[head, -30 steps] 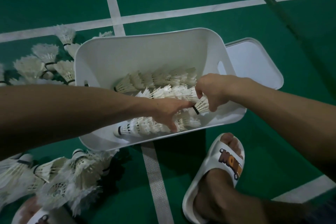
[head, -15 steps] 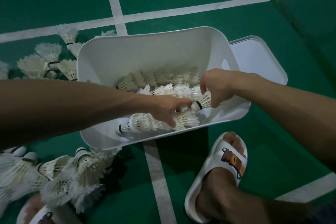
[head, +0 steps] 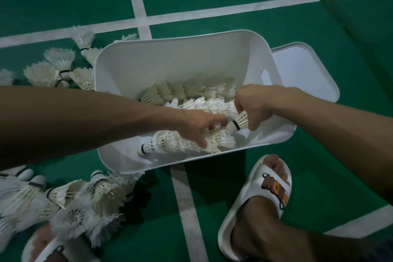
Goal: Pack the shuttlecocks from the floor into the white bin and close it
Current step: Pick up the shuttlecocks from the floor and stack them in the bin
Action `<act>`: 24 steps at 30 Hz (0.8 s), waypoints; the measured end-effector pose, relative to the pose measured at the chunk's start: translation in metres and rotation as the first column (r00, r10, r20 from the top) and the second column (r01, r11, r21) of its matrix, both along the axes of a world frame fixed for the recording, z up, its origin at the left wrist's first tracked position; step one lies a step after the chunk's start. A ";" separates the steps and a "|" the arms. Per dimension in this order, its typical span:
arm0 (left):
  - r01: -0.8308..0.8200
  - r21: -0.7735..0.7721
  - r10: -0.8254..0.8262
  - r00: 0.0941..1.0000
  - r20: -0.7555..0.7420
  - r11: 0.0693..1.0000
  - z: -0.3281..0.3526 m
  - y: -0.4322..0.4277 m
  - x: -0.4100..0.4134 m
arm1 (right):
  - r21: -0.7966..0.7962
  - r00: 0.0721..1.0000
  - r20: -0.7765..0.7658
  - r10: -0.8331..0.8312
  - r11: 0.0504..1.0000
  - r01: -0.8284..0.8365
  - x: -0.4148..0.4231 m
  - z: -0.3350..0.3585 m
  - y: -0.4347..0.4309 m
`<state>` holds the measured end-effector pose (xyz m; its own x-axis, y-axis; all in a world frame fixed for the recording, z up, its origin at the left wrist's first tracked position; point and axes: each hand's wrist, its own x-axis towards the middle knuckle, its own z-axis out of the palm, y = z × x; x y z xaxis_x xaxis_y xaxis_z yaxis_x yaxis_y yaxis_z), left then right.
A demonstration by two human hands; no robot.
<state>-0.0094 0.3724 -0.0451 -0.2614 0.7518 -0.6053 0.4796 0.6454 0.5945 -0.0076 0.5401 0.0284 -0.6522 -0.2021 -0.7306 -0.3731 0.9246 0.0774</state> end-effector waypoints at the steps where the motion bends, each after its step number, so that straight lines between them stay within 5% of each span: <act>1: 0.003 0.001 -0.003 1.000 -0.007 1.000 0.001 0.000 -0.001 | 0.004 1.000 0.003 0.001 1.000 -0.001 0.000 0.000 0.000; 24: 0.030 0.029 -0.028 0.998 -0.056 0.999 0.004 -0.007 0.004 | -0.159 0.992 0.093 -0.085 0.982 0.099 0.018 -0.028 -0.006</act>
